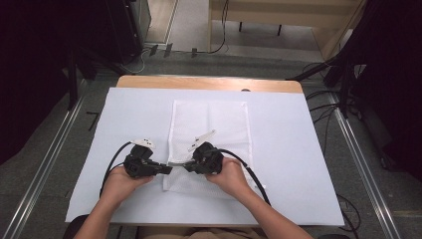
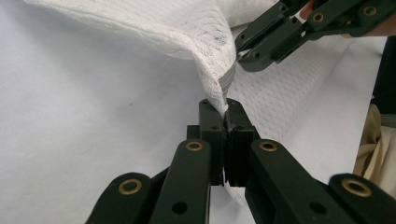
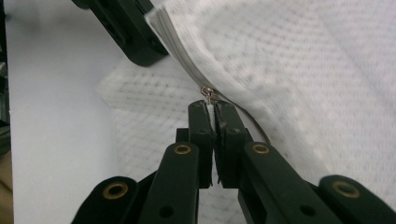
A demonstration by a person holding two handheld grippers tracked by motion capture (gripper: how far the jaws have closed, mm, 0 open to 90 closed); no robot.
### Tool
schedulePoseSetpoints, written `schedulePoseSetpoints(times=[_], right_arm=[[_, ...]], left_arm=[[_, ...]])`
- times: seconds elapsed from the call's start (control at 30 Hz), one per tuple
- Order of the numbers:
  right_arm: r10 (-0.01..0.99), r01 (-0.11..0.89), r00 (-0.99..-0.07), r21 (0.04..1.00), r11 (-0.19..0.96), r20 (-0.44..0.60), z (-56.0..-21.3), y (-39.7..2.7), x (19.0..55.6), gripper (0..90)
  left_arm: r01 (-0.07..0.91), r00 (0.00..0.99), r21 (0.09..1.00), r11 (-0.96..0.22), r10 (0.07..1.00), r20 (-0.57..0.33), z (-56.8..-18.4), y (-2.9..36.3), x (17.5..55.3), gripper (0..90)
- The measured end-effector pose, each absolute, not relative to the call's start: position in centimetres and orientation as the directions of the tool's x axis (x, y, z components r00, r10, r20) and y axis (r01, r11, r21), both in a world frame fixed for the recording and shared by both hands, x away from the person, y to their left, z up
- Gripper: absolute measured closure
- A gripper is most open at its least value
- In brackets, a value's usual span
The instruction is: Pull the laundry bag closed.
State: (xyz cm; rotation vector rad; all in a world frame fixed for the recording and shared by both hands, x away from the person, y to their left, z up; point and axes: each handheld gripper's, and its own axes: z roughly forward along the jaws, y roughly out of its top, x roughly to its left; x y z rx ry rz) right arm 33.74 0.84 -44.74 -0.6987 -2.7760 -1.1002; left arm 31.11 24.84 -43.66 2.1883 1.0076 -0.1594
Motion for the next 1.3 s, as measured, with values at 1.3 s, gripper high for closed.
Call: schedulePoseSetpoints(times=[1.3], right_arm=[[0.430,0.485,-0.868,0.610,0.627,0.248,-45.0,-3.8,33.8,88.3]], left_arm=[[0.698,0.695,0.558,-0.448,0.610,-0.381,-43.5,25.0,31.0,89.2]])
